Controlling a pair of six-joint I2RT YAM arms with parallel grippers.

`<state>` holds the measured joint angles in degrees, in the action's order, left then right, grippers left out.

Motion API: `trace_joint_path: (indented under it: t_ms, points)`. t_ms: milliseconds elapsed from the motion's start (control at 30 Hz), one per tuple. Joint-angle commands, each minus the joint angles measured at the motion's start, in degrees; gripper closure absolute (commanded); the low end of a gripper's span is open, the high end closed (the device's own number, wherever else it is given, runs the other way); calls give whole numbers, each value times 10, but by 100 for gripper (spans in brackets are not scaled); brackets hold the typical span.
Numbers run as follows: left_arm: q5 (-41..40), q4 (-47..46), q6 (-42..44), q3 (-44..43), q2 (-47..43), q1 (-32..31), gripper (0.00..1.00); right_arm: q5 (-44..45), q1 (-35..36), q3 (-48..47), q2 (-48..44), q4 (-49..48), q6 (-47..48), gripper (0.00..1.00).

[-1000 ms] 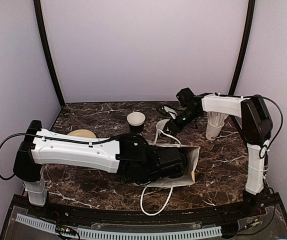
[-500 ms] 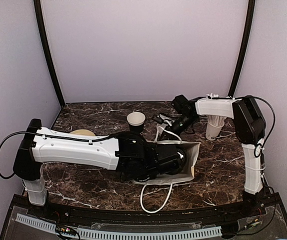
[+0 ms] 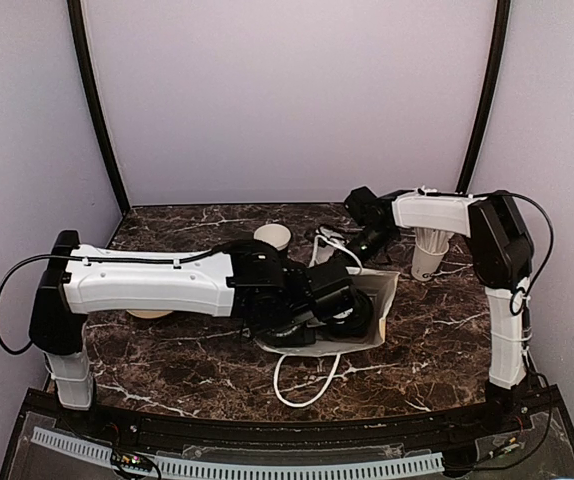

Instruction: Pack the takeout coffee

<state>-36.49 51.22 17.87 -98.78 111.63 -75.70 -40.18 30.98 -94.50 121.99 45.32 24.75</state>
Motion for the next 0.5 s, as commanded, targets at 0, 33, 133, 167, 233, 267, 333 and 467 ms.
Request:
trace_joint_path:
  t_ms: [0, 33, 133, 167, 233, 267, 333, 467]
  points:
    - [88, 53, -22, -25, -7, 14, 58, 22, -18, -44, -41, 19, -17, 52]
    - [102, 61, -23, -31, -5, 17, 58, 24, -22, -50, -45, 22, -18, 51]
    - [145, 86, -32, -48, 2, 27, 59, 34, -35, -60, -64, 28, -19, 49]
    - [154, 90, -34, -50, 5, 30, 59, 38, -39, -64, -70, 30, -19, 48]
    - [176, 97, -40, -50, 8, 35, 59, 59, -44, -74, -84, 35, -16, 46]
    - [185, 100, -42, -51, 9, 39, 59, 74, -46, -77, -92, 36, -16, 46]
    - [189, 103, -45, -54, 11, 42, 59, 90, -52, -83, -108, 38, -15, 45]
    - [194, 103, -47, -66, 15, 47, 59, 95, -61, -80, -144, 39, -18, 43]
